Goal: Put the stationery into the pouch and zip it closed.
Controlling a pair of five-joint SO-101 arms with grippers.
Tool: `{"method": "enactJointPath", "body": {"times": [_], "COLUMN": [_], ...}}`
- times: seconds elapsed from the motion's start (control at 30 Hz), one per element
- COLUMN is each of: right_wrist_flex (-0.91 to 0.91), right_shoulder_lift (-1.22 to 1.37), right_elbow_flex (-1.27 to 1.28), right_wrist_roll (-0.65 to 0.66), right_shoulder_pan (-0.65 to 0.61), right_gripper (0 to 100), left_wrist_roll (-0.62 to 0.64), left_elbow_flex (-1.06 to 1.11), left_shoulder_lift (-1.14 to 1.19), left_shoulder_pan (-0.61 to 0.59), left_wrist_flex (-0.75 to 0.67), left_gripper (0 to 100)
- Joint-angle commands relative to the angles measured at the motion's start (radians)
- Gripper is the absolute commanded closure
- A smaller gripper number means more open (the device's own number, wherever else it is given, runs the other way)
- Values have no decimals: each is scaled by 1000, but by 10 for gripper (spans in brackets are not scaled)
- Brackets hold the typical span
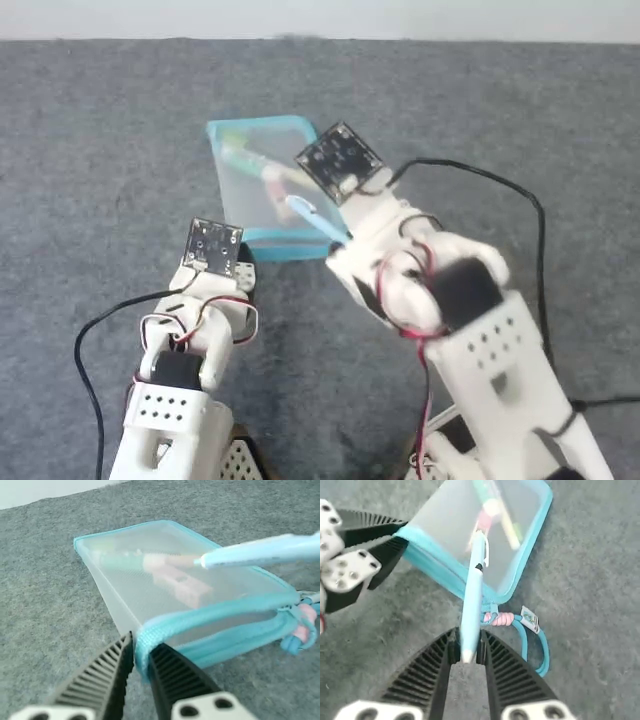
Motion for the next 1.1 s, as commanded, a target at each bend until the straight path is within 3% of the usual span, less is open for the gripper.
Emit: {"method": "enactJointPath", "body": {"times": [0.0, 0.27, 0.47, 0.73, 0.9, 1.07], "right_wrist_flex": [76, 102, -31, -157, -133, -102], "right_shoulder_lift": [-84, -48, 102, 232, 257, 259], "right_elbow_flex": [21, 230, 367, 476, 476, 476], "right_wrist_roll": [69, 267, 377, 502, 540, 542], "right_shoulder_pan": [35, 591, 848, 918, 915, 782], "right_gripper": [992, 992, 992, 988, 870, 851], "left_wrist_roll": [12, 12, 11, 11, 11, 11], "left_elbow_flex": [-24, -21, -21, -21, -21, -21], "left_shoulder_lift": [-14, -14, -12, -12, -12, -12], "left_shoulder_pan": [5, 6, 2, 0, 3, 2], "left_wrist_flex": [-37, -35, -35, -35, -35, -35], "left_gripper": [987, 987, 987, 987, 987, 987]}}
